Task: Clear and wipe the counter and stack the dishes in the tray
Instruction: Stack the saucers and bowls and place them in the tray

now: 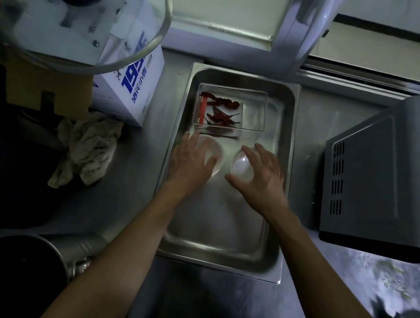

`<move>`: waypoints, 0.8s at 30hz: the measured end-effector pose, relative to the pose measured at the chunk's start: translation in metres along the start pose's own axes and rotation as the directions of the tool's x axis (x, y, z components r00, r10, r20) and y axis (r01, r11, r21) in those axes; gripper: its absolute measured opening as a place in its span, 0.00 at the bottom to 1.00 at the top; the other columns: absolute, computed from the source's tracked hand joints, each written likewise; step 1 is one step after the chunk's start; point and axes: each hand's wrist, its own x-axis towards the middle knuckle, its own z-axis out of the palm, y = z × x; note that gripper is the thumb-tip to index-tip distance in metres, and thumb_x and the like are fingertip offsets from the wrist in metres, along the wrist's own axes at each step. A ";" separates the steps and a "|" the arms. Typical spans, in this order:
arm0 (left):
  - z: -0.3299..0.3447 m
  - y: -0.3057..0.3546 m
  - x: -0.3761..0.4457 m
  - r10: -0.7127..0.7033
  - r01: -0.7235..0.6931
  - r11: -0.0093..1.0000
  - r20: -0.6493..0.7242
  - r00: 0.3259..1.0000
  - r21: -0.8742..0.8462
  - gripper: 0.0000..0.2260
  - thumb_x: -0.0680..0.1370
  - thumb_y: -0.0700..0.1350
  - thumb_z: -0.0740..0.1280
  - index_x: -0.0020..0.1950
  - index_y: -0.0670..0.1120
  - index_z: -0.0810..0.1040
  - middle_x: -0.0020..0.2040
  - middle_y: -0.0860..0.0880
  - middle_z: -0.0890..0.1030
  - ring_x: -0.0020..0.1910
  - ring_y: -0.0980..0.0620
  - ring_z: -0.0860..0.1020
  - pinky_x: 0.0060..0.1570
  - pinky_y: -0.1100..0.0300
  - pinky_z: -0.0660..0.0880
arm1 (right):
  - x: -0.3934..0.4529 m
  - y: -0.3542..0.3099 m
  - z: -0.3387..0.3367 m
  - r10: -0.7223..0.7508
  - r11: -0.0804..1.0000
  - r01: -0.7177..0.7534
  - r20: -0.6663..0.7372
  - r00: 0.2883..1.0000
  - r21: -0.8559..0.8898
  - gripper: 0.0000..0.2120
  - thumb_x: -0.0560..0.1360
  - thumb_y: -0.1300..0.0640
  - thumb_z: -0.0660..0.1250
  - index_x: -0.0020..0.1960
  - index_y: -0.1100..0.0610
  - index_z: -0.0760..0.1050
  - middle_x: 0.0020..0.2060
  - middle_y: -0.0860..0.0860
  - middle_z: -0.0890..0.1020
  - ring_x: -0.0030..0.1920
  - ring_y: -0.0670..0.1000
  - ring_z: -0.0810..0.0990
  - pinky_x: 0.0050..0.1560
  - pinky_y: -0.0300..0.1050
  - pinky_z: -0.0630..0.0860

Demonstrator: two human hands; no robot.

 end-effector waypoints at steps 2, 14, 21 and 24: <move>-0.013 -0.004 -0.009 0.005 -0.011 0.998 -0.099 0.995 -0.058 0.21 0.82 0.54 0.59 0.74 0.50 0.67 0.75 0.47 0.66 0.75 0.45 0.61 0.71 0.43 0.64 | 0.011 -0.007 0.001 -0.028 0.999 0.028 -0.013 1.000 -0.017 0.39 0.69 0.32 0.68 0.75 0.43 0.60 0.78 0.50 0.60 0.77 0.55 0.57 0.72 0.63 0.61; -0.037 -0.047 -0.033 -0.181 0.110 0.949 -0.226 0.957 -0.296 0.12 0.82 0.47 0.56 0.57 0.52 0.78 0.52 0.53 0.80 0.50 0.52 0.78 0.48 0.53 0.77 | 0.055 -0.076 0.052 -0.243 0.945 0.265 0.131 0.961 -0.191 0.40 0.70 0.35 0.70 0.77 0.44 0.60 0.79 0.52 0.57 0.77 0.59 0.53 0.71 0.62 0.59; -0.028 -0.058 -0.037 -0.218 0.150 0.938 -0.198 0.956 -0.313 0.11 0.82 0.48 0.56 0.57 0.54 0.78 0.50 0.56 0.79 0.48 0.55 0.77 0.47 0.54 0.77 | 0.060 -0.073 0.072 -0.238 0.921 0.291 0.218 0.947 -0.259 0.39 0.70 0.34 0.71 0.75 0.43 0.59 0.79 0.50 0.54 0.78 0.60 0.50 0.72 0.62 0.57; -0.031 -0.054 -0.039 -0.211 0.140 0.937 -0.199 0.957 -0.319 0.12 0.82 0.46 0.57 0.60 0.52 0.78 0.54 0.54 0.80 0.52 0.54 0.78 0.51 0.56 0.77 | 0.060 -0.068 0.076 -0.240 0.919 0.302 0.249 0.938 -0.253 0.40 0.71 0.33 0.69 0.77 0.42 0.56 0.80 0.51 0.51 0.79 0.60 0.46 0.75 0.64 0.52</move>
